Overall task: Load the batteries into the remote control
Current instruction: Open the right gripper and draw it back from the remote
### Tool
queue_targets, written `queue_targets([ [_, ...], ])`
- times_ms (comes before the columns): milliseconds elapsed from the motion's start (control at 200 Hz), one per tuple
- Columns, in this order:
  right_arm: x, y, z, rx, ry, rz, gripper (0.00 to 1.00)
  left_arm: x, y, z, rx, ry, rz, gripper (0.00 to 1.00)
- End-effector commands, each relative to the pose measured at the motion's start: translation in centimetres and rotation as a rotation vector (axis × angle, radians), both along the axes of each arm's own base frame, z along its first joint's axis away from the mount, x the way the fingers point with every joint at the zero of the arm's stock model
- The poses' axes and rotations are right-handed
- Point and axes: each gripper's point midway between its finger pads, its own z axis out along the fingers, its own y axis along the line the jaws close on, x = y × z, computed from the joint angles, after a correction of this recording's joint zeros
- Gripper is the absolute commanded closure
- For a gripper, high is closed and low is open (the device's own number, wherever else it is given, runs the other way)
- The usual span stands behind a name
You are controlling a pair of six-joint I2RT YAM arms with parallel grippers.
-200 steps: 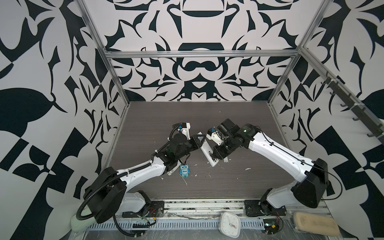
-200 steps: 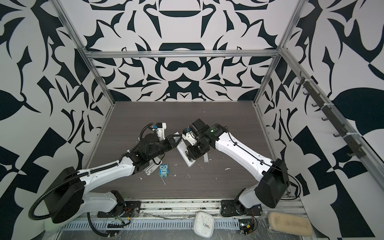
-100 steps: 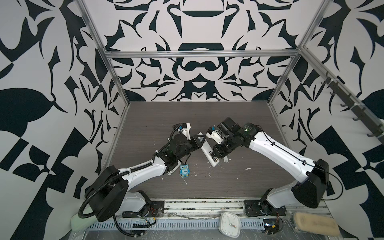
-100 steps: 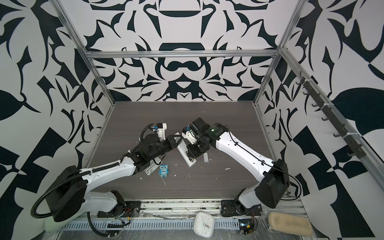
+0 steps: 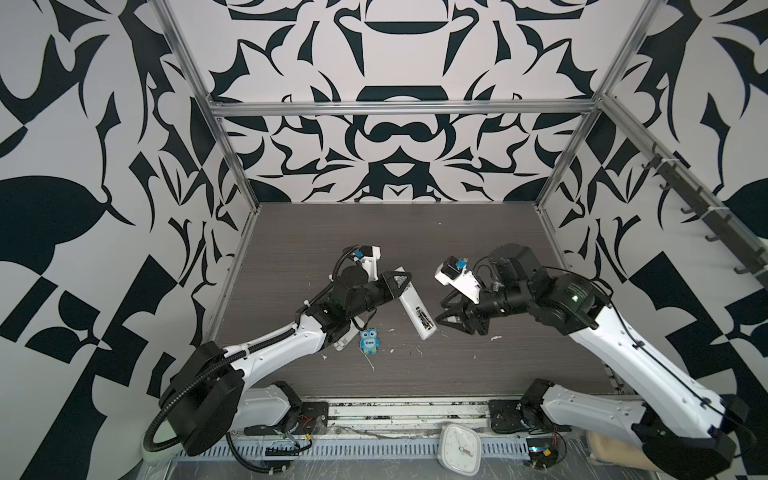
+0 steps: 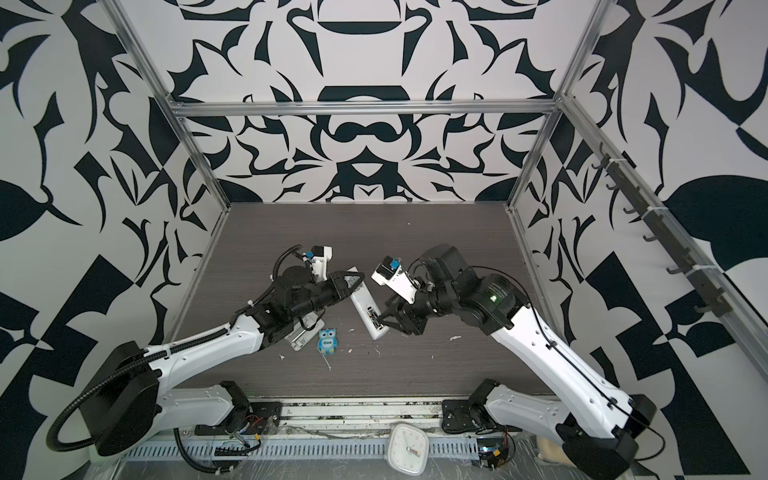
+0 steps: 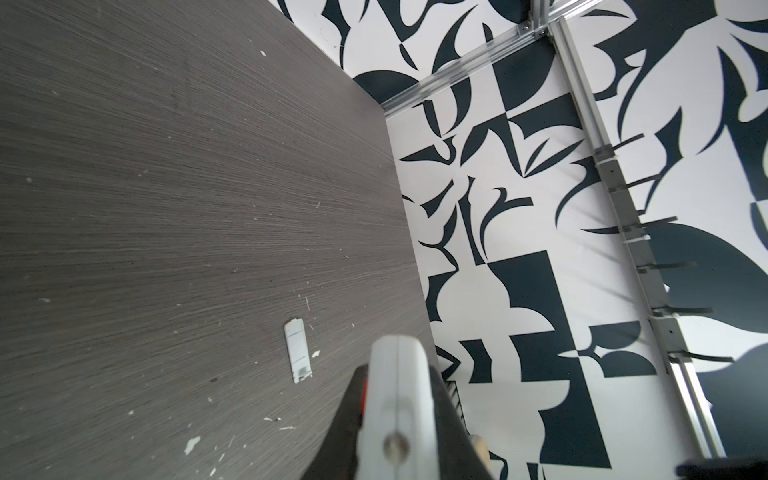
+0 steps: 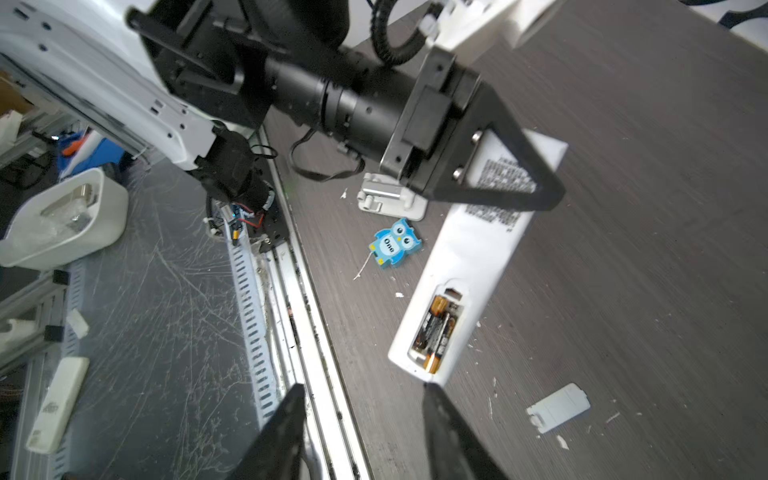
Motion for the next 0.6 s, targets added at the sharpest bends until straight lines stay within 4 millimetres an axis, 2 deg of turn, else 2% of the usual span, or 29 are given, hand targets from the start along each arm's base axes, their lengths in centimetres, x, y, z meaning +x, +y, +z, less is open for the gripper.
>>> queue_targets([
  [0,-0.3,-0.6,0.1,-0.002,-0.143,0.065,0.37,-1.1,-0.3,2.1,-0.040,-0.013,-0.070,1.00],
  [235,-0.7,-1.7,-1.5,-0.091,-0.185,0.106,0.28,-1.9,-0.5,2.8,-0.044,0.003,-0.130,1.00],
  [460,-1.4,-1.7,-2.4,-0.141,-0.231,0.188,0.33,-2.4,-0.6,3.1,-0.055,0.016,-0.167,1.00],
  [595,-1.8,-1.1,-3.0,-0.158,-0.236,0.226,0.37,-2.7,-0.9,3.2,-0.062,0.021,-0.188,1.00],
])
